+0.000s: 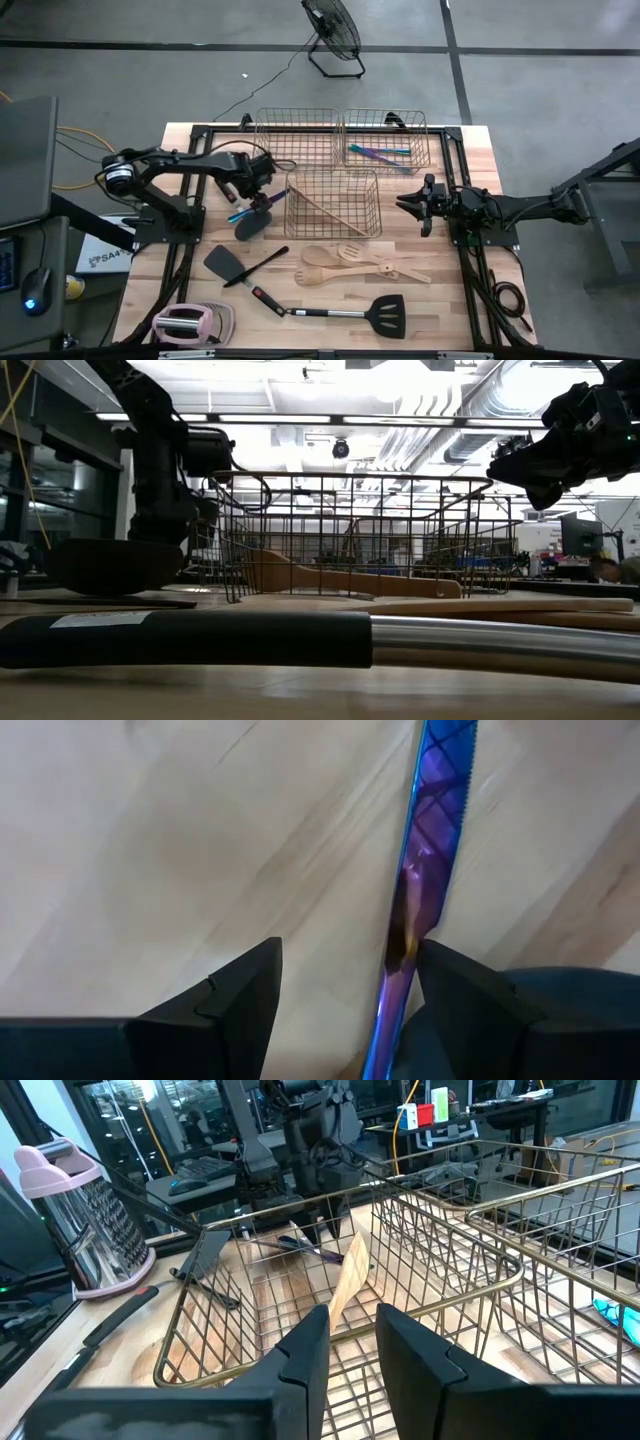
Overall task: Pick & Place Kitchen Items
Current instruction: Put the blue table knife into the top right wire basket
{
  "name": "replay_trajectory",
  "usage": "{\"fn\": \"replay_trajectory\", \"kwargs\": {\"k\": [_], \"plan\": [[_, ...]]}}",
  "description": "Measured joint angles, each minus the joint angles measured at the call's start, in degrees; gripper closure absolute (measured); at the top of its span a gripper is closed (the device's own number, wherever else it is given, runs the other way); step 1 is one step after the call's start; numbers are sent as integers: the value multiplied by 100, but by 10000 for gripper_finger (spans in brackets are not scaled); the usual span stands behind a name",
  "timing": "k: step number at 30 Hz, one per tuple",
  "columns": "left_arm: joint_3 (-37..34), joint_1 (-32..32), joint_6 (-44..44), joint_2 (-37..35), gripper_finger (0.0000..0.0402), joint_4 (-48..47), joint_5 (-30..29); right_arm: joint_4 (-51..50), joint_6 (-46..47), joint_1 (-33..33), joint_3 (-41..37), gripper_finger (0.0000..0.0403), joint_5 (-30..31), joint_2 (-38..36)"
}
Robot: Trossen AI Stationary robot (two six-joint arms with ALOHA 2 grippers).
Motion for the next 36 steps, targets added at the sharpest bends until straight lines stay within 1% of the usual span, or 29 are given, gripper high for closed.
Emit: {"fn": "replay_trajectory", "kwargs": {"k": [5, 11, 21, 30, 33, 36], "plan": [[-4, -263, -45, 201, 172, 78, -298, 2, 0, 0, 0, 325, 0, 0], [0, -382, -115, 272, 172, 110, -415, -4, 0, 0, 1, 325, 0, 0], [10, -367, -247, 272, 172, -396, -407, -2, 0, 0, 0, 325, 0, -2], [4, -367, -242, 276, 172, -469, -268, -1, 0, 0, 0, 325, 0, -2], [2, -367, -234, 276, 180, -472, -258, -1, 0, 0, 1, 325, 0, -2], [2, -367, -220, 276, 202, -488, -239, -2, 0, 0, 0, 325, 0, -2]]}}
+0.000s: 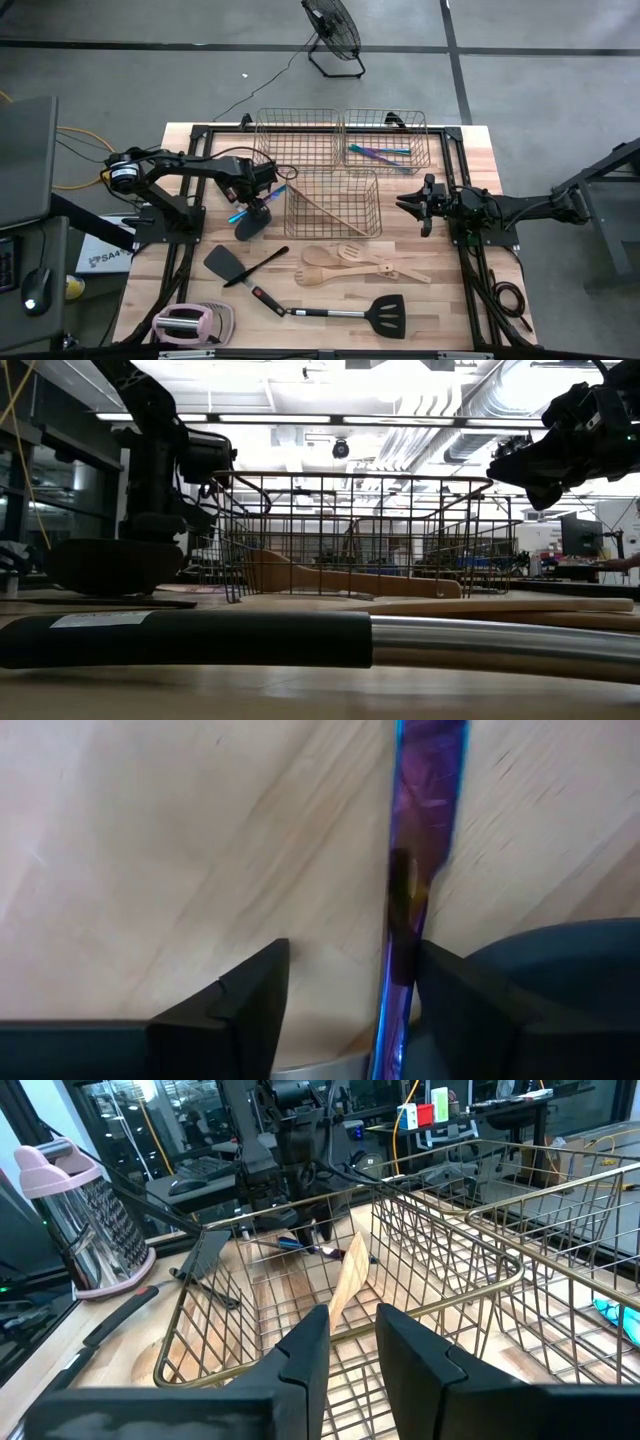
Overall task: Pick & Place Kitchen Items
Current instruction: Put the blue table knife into the top right wire basket
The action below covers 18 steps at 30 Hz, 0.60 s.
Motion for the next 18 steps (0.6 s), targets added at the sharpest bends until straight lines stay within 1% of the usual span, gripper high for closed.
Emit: {"fn": "replay_trajectory", "kwargs": {"k": [7, 18], "plan": [[-2, 0, 18, 0, 256, -21, 12, 0, 0, 0, 0, 325, 0, 0], [-4, 0, 15, 4, 309, -89, 99, 2, 0, 0, 1, 325, 0, 0]]}}
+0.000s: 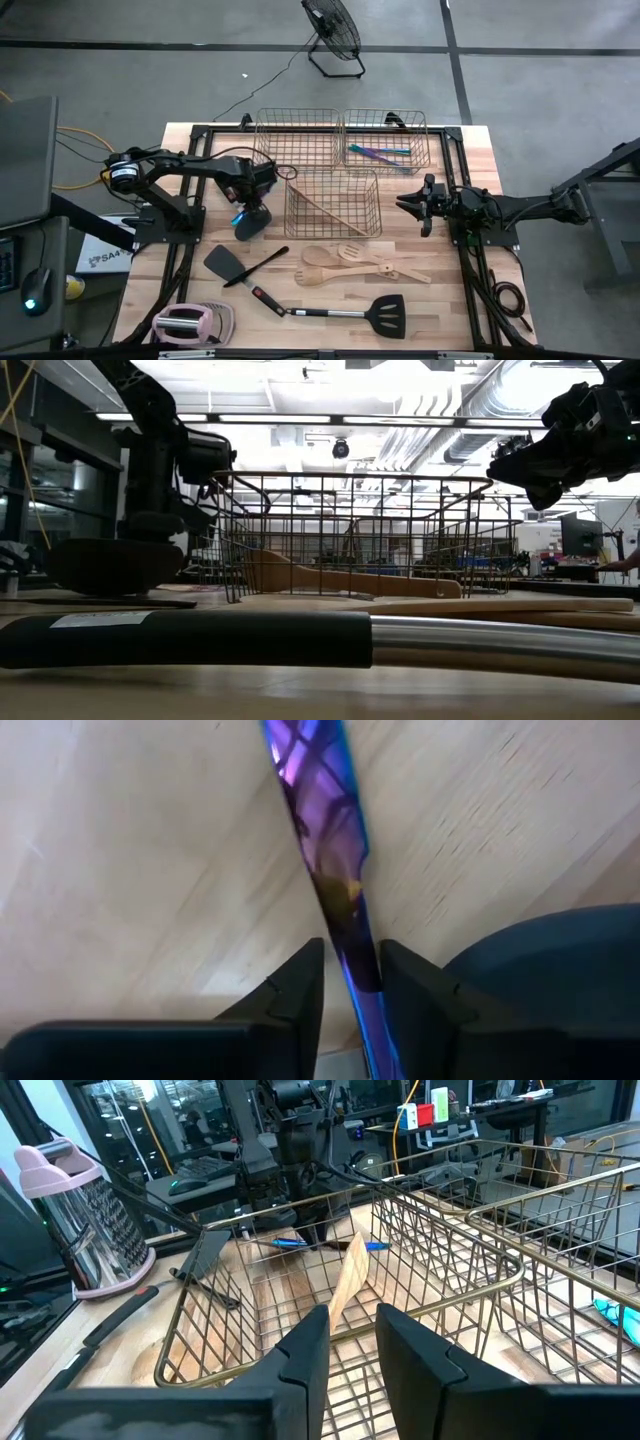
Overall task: Pick & Place Kitchen Items
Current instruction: Put the blue table knife into the top right wire basket
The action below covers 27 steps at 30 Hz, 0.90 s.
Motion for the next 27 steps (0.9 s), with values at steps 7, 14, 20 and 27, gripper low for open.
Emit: {"fn": "replay_trajectory", "kwargs": {"k": [7, 14, 20, 27], "plan": [[0, 0, -36, 0, 350, -80, 183, 0, 0, 0, -1, 325, 0, 0], [0, 0, -2, -2, 370, -105, 228, -2, 0, 0, 0, 325, 0, 0], [2, -4, 155, -4, 370, -231, 248, -2, 0, 0, 2, 325, 0, 0], [-13, -4, 155, -162, 370, -442, 224, 0, 0, 0, -1, 325, 0, 0]]}}
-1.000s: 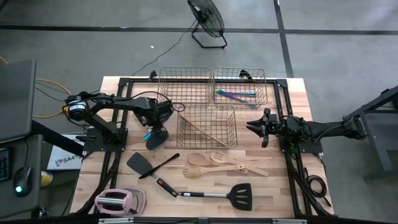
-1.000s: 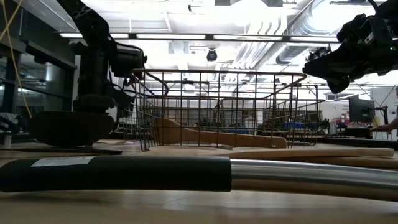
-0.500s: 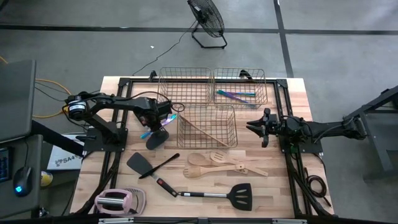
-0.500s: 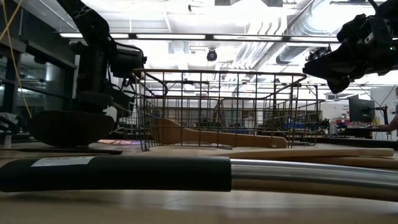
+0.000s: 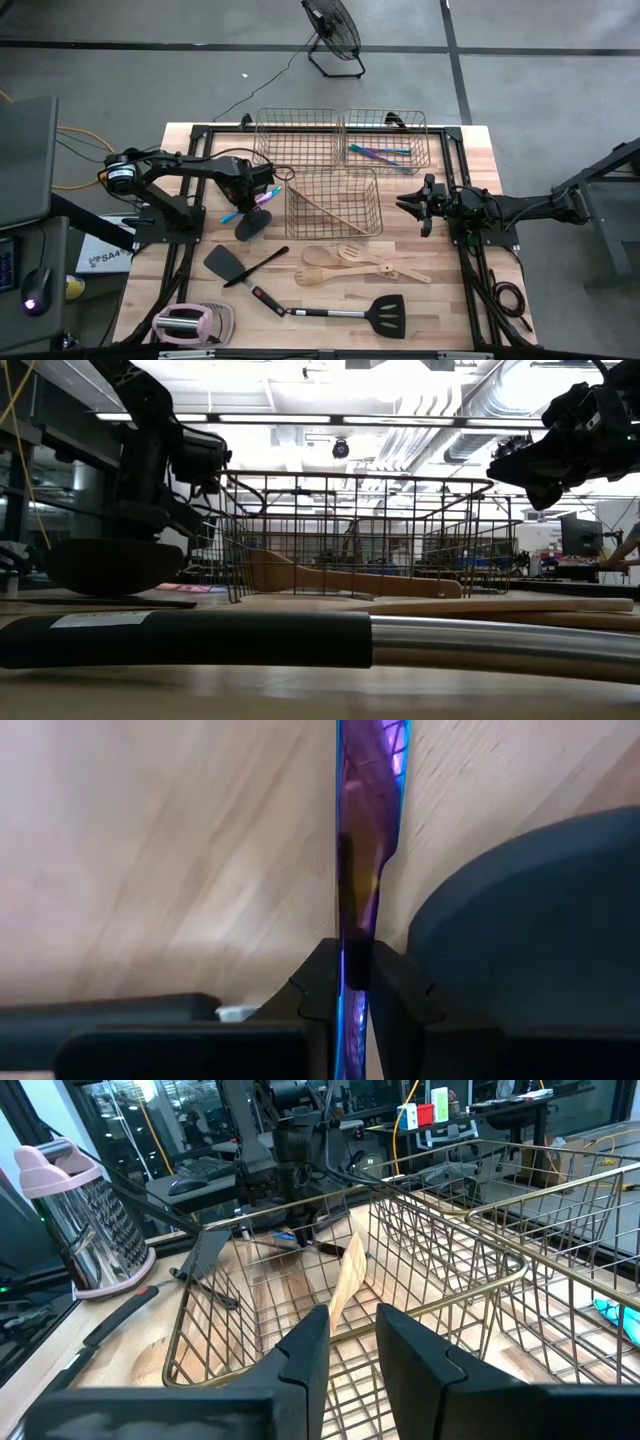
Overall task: Pick & Place Kitchen Items
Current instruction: Put the blue table knife into the top right wire basket
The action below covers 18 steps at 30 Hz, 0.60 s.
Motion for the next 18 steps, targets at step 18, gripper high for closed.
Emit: {"fn": "replay_trajectory", "kwargs": {"k": [18], "plan": [[124, 2, -178, -96, 370, -399, -80, -1, 0, 0, 2, 325, 0, 2]]}}
